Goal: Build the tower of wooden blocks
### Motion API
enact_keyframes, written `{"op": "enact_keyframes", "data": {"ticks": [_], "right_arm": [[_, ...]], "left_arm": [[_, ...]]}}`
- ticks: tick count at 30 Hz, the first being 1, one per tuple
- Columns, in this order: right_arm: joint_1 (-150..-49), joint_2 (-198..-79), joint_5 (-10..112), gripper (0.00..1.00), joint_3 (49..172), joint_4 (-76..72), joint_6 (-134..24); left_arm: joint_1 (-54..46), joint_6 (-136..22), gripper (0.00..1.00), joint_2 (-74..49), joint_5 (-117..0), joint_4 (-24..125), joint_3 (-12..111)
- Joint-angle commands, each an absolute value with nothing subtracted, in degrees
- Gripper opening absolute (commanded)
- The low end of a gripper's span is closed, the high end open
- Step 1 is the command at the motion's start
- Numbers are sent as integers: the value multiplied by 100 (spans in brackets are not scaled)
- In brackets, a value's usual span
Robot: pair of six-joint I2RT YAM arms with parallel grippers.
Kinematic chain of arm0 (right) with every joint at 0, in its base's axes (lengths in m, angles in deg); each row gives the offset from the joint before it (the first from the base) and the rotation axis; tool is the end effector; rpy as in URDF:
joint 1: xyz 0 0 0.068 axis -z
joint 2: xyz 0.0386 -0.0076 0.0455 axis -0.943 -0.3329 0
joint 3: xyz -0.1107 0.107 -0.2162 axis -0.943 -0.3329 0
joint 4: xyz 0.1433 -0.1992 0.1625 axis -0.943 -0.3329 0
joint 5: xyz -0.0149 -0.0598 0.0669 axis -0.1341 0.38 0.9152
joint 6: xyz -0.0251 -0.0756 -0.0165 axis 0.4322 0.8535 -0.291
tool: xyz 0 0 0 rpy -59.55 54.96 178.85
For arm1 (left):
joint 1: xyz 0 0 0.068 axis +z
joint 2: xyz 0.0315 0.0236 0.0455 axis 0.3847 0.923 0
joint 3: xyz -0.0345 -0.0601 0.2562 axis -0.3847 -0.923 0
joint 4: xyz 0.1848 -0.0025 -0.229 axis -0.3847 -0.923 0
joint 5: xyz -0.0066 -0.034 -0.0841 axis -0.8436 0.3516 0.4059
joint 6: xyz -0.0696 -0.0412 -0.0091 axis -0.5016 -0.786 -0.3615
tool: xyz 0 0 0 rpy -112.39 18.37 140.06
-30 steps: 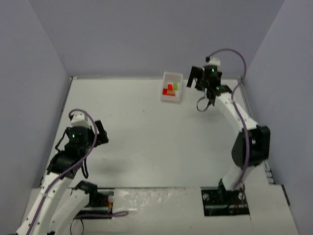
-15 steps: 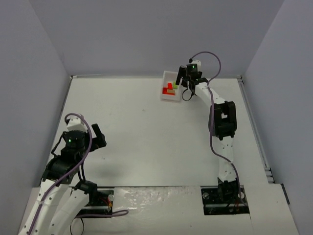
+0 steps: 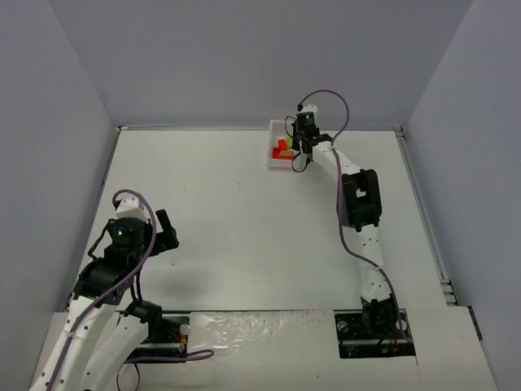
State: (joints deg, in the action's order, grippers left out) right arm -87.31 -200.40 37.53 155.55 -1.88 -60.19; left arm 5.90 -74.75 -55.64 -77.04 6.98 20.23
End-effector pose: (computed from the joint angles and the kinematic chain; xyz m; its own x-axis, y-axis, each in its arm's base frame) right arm 0.6140 0.1768 0.1610 -0.4053 0.0956 -0.9092 -0.1083 0.9825 0.1516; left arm 0.1860 -0.0426 0.2872 -0.4981 -0.3513 -0.7928 -0.1226 0.9336 -0.3366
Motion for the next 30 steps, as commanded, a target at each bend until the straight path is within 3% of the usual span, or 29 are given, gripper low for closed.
{"op": "enact_keyframes", "data": {"ticks": [1,17,24,30], "right_arm": [[-9001,-19163,3111,0,15343,108,-5063],[-10865,-15751,204,0,10409,1771,-1699],[-12033,-15503,-853,0,8895,2933,-855],[-12672,-15846,-1452,0,8432,3316,-805]], "left_arm": [[637,-7382,97,-5314,-7680,859,2195],[637,-7237,97,-4736,-7812,2169,1836],[637,-7202,97,-4648,-7795,2415,1623],[637,-7202,97,-4691,-7830,2398,1578]]}}
